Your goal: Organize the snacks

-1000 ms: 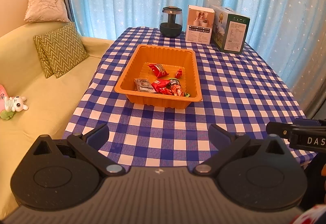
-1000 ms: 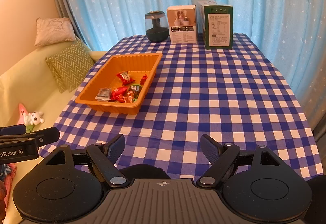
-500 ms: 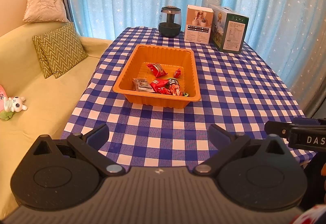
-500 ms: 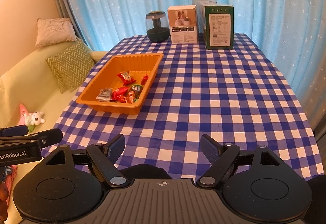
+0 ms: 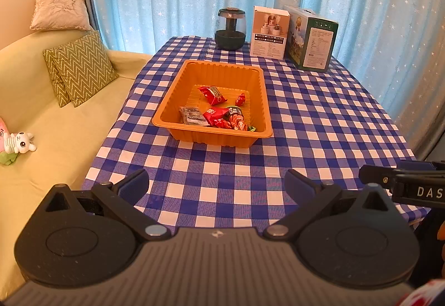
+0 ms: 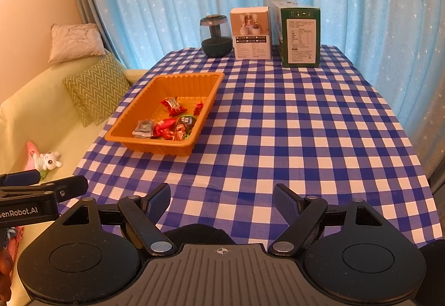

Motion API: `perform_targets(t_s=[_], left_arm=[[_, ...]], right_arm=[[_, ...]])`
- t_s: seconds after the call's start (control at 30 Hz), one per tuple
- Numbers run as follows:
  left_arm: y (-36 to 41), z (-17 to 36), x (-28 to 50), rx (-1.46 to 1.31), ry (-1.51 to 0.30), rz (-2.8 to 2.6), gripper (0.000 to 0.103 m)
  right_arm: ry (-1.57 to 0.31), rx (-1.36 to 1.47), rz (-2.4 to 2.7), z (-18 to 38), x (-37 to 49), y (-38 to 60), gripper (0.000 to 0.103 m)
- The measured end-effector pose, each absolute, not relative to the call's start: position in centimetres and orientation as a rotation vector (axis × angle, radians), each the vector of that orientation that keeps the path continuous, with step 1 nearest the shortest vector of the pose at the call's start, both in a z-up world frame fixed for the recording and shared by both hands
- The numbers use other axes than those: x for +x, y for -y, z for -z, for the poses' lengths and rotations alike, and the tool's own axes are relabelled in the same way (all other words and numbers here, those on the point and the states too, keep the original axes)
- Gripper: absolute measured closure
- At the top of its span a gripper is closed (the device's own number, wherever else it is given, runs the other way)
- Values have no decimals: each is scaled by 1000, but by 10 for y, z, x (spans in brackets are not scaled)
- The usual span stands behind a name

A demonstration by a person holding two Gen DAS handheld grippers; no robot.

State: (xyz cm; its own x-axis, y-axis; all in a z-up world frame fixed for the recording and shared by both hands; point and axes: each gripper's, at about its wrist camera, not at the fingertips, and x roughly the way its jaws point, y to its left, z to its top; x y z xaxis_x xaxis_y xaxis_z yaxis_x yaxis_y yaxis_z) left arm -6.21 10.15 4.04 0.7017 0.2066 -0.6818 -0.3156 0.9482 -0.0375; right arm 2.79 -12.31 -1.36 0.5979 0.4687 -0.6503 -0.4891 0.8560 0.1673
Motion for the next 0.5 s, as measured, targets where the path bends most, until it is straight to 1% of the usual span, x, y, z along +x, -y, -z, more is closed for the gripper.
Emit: perform_targets(t_s=[0.5], left_arm=[[-101, -36, -62, -162, -733, -279, 0]], right_arm=[[-745, -31, -560, 13, 24, 119, 22]])
